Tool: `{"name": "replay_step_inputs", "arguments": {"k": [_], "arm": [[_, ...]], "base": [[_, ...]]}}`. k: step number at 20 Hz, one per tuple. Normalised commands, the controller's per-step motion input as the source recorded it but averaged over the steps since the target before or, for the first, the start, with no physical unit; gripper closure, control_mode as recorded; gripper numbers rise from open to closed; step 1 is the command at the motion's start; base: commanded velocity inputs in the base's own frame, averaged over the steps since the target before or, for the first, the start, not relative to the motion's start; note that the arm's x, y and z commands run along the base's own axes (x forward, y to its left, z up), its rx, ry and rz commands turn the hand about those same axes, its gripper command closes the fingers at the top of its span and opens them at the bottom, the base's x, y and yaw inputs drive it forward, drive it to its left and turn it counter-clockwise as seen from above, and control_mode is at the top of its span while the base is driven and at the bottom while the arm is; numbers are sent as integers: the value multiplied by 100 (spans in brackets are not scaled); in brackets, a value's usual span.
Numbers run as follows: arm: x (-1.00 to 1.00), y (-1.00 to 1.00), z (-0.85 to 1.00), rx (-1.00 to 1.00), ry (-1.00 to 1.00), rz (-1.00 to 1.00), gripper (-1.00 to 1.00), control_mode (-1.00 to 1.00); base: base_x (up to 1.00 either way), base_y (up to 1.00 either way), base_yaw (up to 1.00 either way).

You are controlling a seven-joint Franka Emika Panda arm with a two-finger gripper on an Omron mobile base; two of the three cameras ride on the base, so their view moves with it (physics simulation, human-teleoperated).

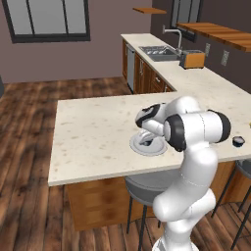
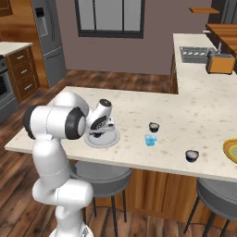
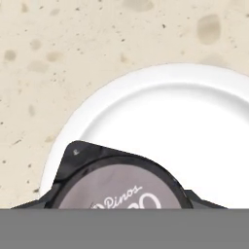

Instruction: Place two yogurt containers on each plate.

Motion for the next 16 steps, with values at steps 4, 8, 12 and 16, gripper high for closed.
{"name": "replay_step_inputs", "arguments": {"k": [4, 8, 12, 16], "arm": [[17, 20, -16, 0, -2, 11, 100, -100], [21, 18, -16, -2, 0, 1, 100, -100], [32, 3, -20, -1, 0, 3, 100, -100], [7, 0, -9, 0, 0, 3, -100, -100]], "base": [[0, 0, 0], [0, 0, 0], [0, 0, 0], [0, 0, 0]]}}
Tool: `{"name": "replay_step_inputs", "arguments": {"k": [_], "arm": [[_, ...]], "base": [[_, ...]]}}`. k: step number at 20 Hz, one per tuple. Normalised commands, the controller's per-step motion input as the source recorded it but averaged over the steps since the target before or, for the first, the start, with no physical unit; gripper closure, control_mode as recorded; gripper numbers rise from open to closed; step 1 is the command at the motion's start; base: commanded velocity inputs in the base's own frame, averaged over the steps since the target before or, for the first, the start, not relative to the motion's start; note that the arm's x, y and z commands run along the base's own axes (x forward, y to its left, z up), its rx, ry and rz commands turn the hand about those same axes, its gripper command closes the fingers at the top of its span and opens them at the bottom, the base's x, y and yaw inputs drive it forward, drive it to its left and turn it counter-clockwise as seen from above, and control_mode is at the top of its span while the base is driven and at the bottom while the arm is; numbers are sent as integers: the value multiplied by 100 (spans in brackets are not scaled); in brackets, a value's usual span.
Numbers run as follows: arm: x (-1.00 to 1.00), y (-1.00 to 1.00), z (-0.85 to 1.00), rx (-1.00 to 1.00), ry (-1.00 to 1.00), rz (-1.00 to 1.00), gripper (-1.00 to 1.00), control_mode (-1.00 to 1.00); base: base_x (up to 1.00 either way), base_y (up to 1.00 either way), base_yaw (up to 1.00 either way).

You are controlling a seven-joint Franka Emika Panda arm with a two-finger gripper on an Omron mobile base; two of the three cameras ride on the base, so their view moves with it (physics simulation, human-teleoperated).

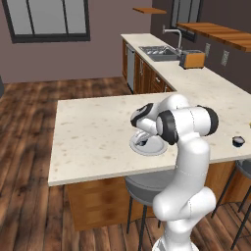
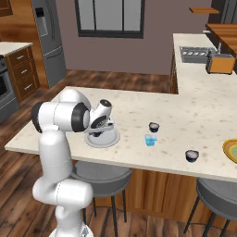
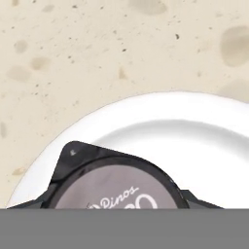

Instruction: Place two yogurt containers on each plate.

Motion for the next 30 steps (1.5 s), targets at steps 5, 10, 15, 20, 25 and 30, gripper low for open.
{"name": "replay_step_inputs", "arguments": {"k": [5, 10, 15, 20, 25, 30], "arm": [[0, 1, 0, -1, 7, 0, -100, -100], [0, 0, 2, 0, 8, 0, -100, -100], [0, 0, 9, -1, 1, 1, -100, -100], [0, -11, 22, -3, 0, 0, -100, -100], [0, -16, 35, -1, -3, 0, -100, -100], [-16, -33, 31, -1, 0, 0, -100, -100]], "base": [[0, 0, 0], [0, 0, 0], [0, 0, 0], [0, 0, 0], [0, 0, 0], [0, 0, 0]]}}
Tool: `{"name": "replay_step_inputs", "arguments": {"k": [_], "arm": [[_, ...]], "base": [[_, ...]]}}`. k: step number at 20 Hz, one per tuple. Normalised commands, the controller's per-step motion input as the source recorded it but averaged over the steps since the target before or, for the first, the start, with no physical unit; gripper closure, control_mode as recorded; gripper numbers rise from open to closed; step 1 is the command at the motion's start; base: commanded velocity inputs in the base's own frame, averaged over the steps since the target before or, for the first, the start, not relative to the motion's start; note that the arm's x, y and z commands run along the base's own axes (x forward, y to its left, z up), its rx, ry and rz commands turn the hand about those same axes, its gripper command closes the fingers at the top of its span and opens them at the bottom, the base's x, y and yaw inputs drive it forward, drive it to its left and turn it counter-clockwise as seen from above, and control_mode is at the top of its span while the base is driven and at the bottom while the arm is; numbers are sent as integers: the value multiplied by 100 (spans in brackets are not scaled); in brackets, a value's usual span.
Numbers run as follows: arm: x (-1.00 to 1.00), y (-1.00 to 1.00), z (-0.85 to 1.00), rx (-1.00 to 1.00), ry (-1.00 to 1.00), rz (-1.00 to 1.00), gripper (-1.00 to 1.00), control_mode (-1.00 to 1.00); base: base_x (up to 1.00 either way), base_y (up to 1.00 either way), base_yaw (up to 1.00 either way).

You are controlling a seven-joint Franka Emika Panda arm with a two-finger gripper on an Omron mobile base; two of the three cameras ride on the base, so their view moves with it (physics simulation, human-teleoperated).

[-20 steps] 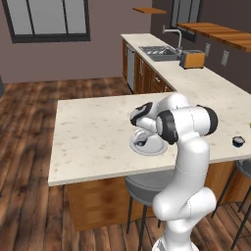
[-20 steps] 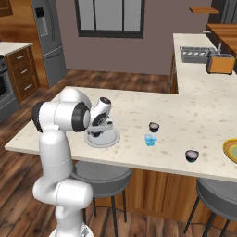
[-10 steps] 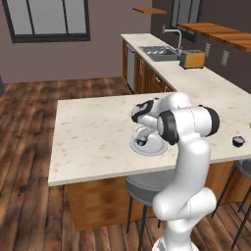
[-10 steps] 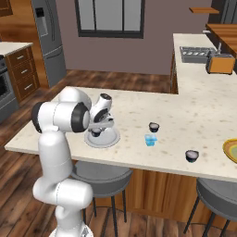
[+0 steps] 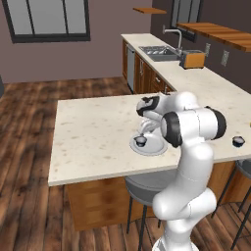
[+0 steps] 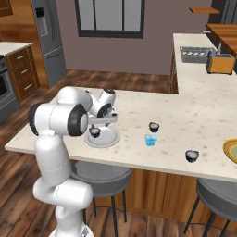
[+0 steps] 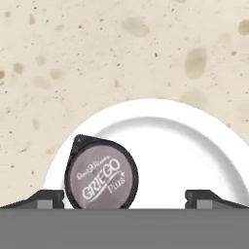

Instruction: Place two yogurt containers on each plate.

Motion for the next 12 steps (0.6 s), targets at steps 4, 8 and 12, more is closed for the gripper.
{"name": "replay_step_inputs", "arguments": {"k": [4, 8, 12], "arm": [[-48, -70, 15, -1, 0, -9, -100, -100], [-41, -81, 16, -3, 0, -14, -100, -100], [-26, -91, 9, -6, 2, -12, -100, -100]], "base": [[0, 0, 0], [0, 0, 0], [0, 0, 0]]}}
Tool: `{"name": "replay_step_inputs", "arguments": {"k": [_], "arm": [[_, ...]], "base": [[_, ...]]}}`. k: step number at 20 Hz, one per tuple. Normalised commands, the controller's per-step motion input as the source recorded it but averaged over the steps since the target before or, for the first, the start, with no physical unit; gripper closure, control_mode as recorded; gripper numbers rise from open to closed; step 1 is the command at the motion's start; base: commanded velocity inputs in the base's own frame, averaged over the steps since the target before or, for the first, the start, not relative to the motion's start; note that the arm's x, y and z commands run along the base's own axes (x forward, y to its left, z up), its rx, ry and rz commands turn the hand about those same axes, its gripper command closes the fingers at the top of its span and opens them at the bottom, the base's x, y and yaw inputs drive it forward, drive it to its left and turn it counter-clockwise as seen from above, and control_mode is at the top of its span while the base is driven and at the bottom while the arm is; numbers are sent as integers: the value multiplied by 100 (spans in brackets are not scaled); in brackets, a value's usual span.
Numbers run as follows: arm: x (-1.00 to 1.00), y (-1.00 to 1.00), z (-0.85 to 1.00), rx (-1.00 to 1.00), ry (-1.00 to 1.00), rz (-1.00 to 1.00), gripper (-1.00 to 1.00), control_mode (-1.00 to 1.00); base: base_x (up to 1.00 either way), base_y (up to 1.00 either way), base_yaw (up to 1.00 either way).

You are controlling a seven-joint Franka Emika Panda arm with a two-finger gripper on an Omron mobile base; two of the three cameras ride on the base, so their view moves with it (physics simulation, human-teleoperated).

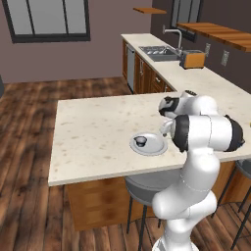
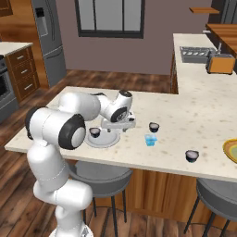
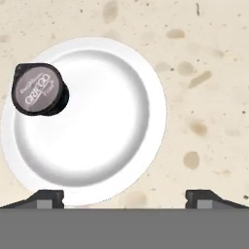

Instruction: Place two yogurt containers on each plate.

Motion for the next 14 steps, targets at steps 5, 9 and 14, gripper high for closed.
{"name": "replay_step_inputs", "arguments": {"k": [5, 9, 14], "arm": [[-29, -85, 5, -6, 1, 0, -100, -100], [-22, -65, 2, -5, -2, 0, -100, -100], [2, -59, 1, -10, -1, 0, -100, -100]], "base": [[0, 0, 0], [0, 0, 0], [0, 0, 0]]}}
